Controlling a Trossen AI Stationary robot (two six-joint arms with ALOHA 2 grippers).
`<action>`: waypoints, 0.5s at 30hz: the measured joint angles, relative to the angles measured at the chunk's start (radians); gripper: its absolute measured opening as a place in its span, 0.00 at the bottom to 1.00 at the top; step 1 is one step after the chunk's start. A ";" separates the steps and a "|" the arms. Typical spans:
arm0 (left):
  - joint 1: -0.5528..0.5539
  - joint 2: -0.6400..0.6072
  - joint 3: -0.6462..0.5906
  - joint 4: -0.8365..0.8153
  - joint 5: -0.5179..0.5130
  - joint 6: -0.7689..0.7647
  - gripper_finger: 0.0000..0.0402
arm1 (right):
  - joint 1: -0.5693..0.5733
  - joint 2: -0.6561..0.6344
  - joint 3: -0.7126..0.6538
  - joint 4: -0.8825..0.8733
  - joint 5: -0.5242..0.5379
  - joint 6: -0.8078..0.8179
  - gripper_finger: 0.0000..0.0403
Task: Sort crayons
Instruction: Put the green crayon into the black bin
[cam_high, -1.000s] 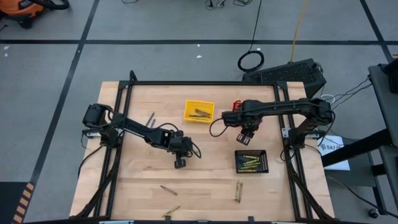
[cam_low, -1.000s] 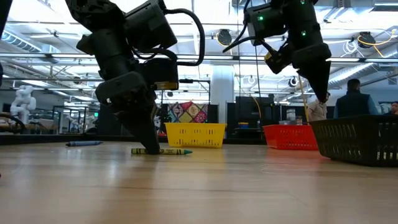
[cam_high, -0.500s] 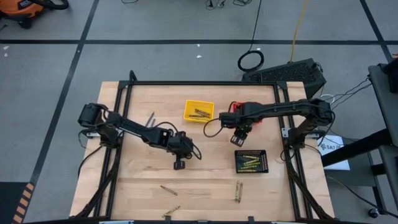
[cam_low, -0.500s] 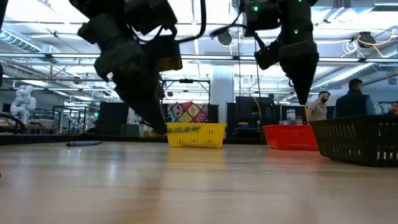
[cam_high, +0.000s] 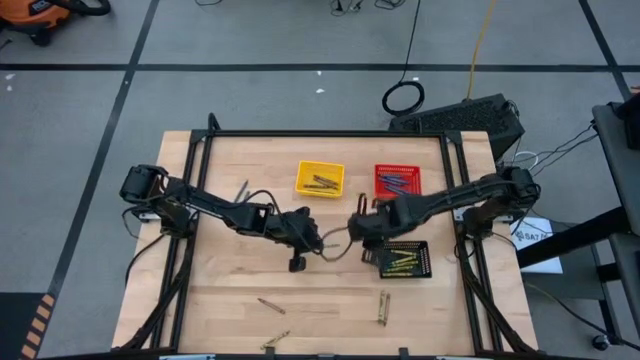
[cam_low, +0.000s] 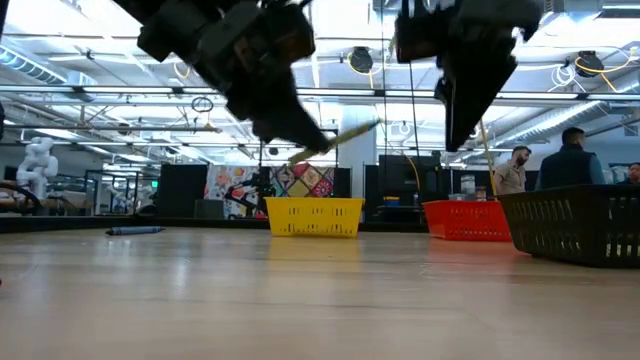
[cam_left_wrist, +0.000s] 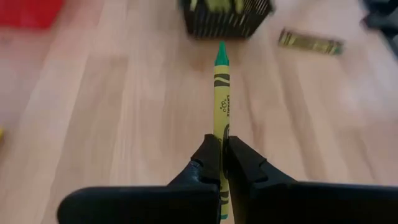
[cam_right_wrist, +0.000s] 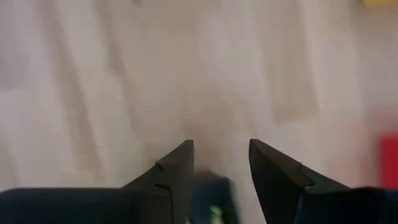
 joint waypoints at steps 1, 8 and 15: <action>-0.001 0.000 0.000 0.028 0.003 0.012 0.00 | 0.019 0.000 0.000 0.025 0.001 -0.001 0.35; -0.013 0.000 0.000 0.183 0.013 0.022 0.00 | 0.128 0.000 0.000 0.174 0.076 -0.018 0.35; -0.040 0.000 0.000 0.255 0.015 0.046 0.00 | 0.224 0.000 0.000 0.192 0.287 0.045 0.35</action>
